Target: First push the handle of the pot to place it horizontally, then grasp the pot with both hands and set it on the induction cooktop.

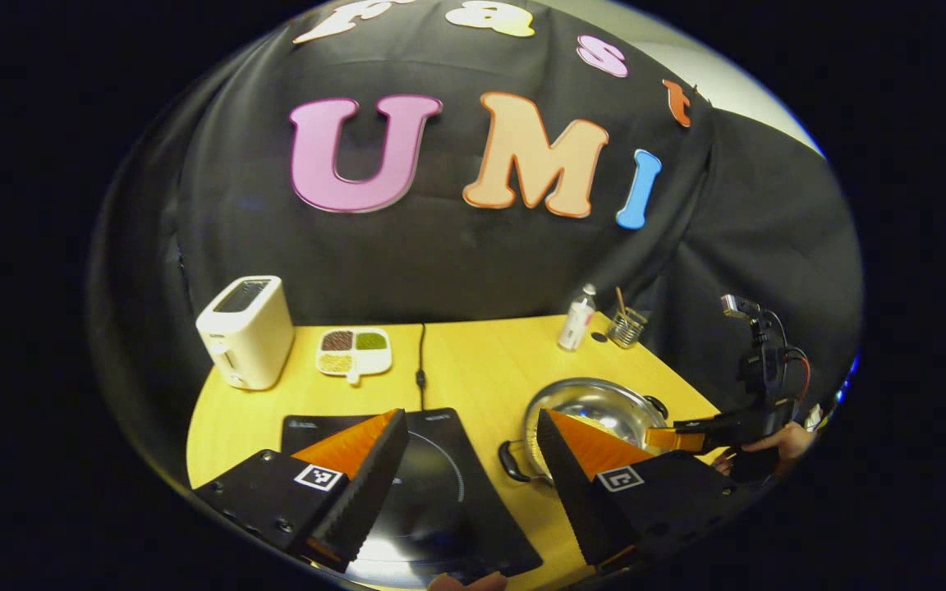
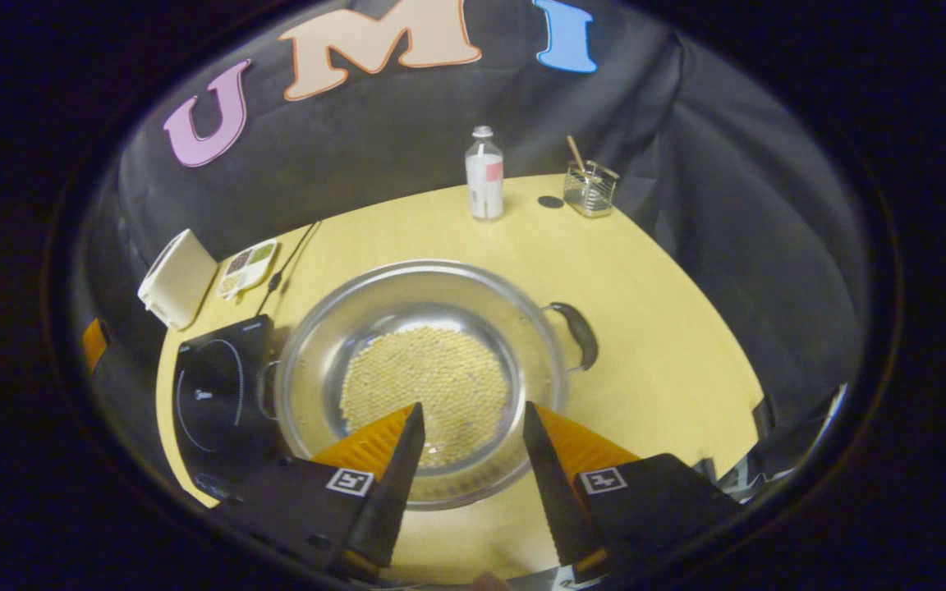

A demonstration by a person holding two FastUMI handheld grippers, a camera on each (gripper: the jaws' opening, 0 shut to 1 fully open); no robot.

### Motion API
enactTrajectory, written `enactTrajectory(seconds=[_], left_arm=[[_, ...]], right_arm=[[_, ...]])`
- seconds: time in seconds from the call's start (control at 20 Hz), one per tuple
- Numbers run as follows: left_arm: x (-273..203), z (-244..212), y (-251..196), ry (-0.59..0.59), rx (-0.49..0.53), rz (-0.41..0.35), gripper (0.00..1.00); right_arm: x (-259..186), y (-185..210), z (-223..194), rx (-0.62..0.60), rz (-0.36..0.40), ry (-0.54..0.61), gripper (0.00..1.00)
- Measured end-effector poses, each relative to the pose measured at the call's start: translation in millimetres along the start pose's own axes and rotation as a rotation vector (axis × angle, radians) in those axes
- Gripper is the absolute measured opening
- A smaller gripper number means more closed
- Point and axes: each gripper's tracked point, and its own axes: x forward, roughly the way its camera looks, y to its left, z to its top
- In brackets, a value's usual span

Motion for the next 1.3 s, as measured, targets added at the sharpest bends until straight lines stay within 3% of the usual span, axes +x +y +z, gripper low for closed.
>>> enactTrajectory(seconds=[0.05, 0.1, 0.2, 0.45, 0.75, 1.05, 1.1, 1.3], left_arm=[[8, -5, -9, 0.025, -0.021, -0.008, 1.0], [18, -14, -18, 0.056, -0.053, -0.015, 0.96], [37, -33, -35, 0.115, -0.128, -0.022, 0.96], [79, -86, -42, 0.28, -0.229, 0.061, 0.98], [130, -138, -38, 0.415, -0.168, 0.102, 0.96], [162, -157, -40, 0.465, -0.201, 0.103, 0.93], [161, -163, -42, 0.483, -0.217, 0.097, 0.98], [157, -194, -40, 0.593, -0.218, 0.12, 0.75]], right_arm=[[4, -10, 5, -0.024, -0.001, -0.009, 0.76], [9, -20, 13, -0.048, 0.003, -0.021, 0.72], [23, -41, 26, -0.099, -0.002, -0.042, 0.78], [69, -62, 41, -0.125, 0.056, -0.026, 0.8], [109, -68, 24, -0.087, 0.134, 0.082, 0.79], [127, -64, 11, -0.102, 0.16, 0.14, 0.77], [128, -65, 9, -0.095, 0.16, 0.148, 0.76], [135, -66, 4, -0.05, 0.187, 0.188, 0.75]])
